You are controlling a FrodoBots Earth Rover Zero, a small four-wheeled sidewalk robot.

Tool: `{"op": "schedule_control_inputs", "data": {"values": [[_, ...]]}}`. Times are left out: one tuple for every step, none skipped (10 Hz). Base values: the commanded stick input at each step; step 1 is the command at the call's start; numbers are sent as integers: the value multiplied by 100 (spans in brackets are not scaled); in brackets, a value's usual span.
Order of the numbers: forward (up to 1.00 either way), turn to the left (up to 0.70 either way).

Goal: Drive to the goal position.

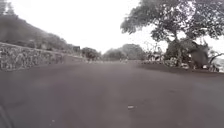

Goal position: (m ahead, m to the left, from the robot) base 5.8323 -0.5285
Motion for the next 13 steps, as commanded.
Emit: {"op": "schedule_control_inputs", "data": {"values": [[70,0],[70,0],[70,0],[70,0],[70,0],[70,0],[70,0],[70,0],[70,0],[70,0],[70,0],[70,0],[70,0]]}}
